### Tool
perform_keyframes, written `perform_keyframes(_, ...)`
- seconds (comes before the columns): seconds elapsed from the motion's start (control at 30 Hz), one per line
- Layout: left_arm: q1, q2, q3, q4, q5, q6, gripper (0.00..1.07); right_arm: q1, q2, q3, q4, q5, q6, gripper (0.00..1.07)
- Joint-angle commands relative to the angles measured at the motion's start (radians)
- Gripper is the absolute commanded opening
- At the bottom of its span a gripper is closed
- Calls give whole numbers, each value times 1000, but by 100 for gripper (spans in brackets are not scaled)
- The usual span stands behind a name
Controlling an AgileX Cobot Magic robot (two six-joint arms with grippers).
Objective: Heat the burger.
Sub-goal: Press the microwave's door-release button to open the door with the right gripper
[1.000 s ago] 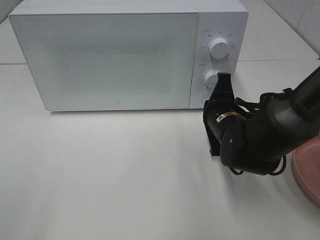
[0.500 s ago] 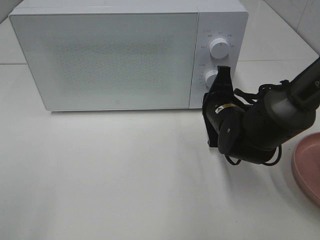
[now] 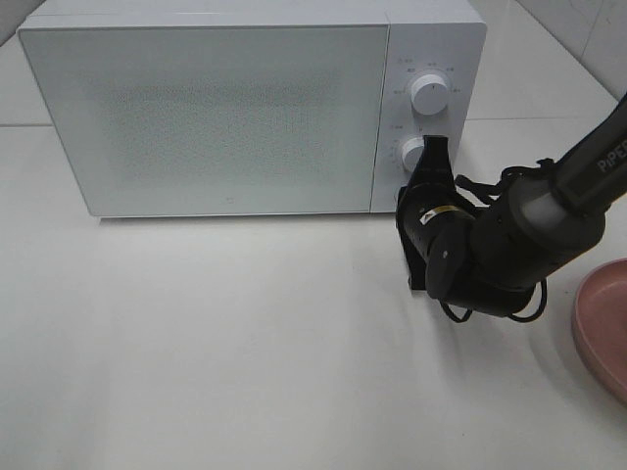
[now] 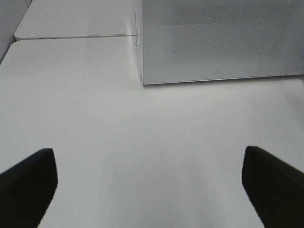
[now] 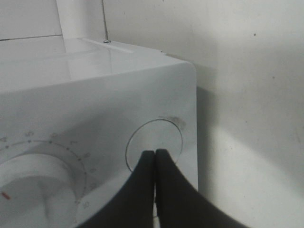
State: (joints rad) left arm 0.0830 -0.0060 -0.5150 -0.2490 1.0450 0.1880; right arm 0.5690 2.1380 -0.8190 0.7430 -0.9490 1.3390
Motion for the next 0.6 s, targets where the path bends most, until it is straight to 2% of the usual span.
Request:
perform_keyframes(0.03,-5,-21,1,1,-6,-3,98,-3,9,-17,-13,5,4,0)
perform_keyframes(0.6,-5,-21,1,1,-6,-3,98,-12,33,-56,39,-33,-51,0)
